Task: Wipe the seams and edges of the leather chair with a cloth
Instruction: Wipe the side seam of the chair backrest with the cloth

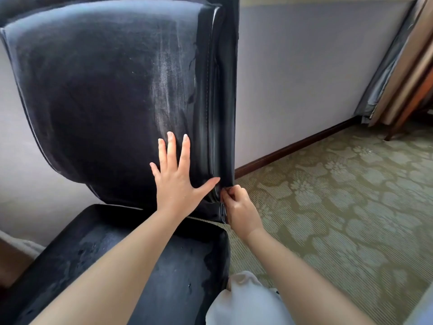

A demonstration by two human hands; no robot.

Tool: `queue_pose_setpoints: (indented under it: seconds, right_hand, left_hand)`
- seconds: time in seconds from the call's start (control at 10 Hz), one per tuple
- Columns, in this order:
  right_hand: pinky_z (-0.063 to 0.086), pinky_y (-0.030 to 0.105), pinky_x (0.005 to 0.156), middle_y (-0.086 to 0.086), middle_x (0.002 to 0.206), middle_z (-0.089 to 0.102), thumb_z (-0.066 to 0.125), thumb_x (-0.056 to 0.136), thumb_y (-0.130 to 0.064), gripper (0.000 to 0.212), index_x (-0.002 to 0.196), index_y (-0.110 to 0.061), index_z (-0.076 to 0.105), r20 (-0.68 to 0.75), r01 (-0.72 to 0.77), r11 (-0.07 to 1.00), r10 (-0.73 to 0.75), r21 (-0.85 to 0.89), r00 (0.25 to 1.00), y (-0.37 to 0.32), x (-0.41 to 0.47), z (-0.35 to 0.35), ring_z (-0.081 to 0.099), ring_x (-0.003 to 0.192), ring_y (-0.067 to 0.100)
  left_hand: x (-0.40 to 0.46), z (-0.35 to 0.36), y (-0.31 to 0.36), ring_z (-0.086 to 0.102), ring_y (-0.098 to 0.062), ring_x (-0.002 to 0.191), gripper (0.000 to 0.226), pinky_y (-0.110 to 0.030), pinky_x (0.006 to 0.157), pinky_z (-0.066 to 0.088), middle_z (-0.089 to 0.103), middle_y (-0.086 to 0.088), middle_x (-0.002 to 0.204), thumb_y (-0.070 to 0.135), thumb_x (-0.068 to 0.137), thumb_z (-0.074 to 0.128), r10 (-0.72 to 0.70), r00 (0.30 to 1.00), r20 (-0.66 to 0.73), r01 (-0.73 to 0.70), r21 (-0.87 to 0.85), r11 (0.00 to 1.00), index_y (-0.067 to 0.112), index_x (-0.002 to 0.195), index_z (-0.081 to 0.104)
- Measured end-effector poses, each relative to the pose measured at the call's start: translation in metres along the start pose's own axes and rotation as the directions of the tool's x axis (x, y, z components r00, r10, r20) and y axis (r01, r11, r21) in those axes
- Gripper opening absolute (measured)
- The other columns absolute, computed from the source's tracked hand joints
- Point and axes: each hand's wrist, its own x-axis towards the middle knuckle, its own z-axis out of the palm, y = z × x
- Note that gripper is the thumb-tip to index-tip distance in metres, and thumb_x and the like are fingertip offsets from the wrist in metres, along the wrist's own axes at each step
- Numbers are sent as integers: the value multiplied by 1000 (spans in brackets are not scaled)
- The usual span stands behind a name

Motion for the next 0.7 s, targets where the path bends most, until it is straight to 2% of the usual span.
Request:
queue_pose_setpoints:
  seconds: [0.1,0.2,0.3,0.4,0.5,0.6,0.7]
  right_hand:
    - [35,25,79,6,121,41,37,95,-7,29,120,-11,51,46,-21,1000,21,-5,999,-8,2,-7,43,105,24]
    - [41,26,80,4,119,44,45,91,-6,23,109,-14,58,137,-62,998,61,2,989,-12,2,-21,47,104,24]
    - [50,32,74,-2,109,50,48,85,-9,23,101,-15,64,35,-95,995,93,40,995,-16,-1,-42,54,95,20]
    - [51,35,78,-3,105,55,49,91,-10,23,103,-12,67,-146,-86,984,109,154,983,-28,-6,-68,56,91,16]
    - [49,29,85,8,102,60,57,89,-2,18,101,-3,69,-412,78,982,-1,171,911,-41,-8,-89,58,94,20]
    - [43,11,90,5,104,59,58,86,1,20,104,-3,68,-498,200,963,-85,182,863,-58,-11,-102,52,95,5]
    - [39,6,88,3,106,57,59,87,-1,21,105,-7,68,-391,240,951,-148,196,908,-71,-14,-102,49,95,1]
  left_hand:
    - [-4,-8,-8,-19,-18,144,116,-62,110,12,-15,0,158,75,65,57,27,998,65,-28,17,999,28,149,-7]
    - [-8,-19,-12,-21,-20,144,127,-61,111,18,-20,0,157,60,62,76,49,987,152,-62,85,994,28,149,-10]
    - [-11,-28,-9,-21,-21,144,131,-58,111,26,-25,1,155,44,63,83,45,976,214,-79,152,985,27,148,-14]
    - [-16,-31,-3,-21,-22,143,131,-54,107,34,-29,4,153,31,65,84,32,970,240,-67,140,988,29,147,-18]
    - [-22,-30,2,-20,-24,144,127,-51,102,41,-28,4,154,16,67,80,12,965,262,-38,95,995,30,147,-18]
    - [-28,-31,7,-17,-25,145,123,-49,99,44,-28,4,154,3,69,72,-2,960,280,-23,84,996,31,147,-18]
    - [-36,-33,7,-12,-25,146,118,-49,98,44,-27,4,154,-4,71,65,-2,953,304,-28,93,995,32,147,-19]
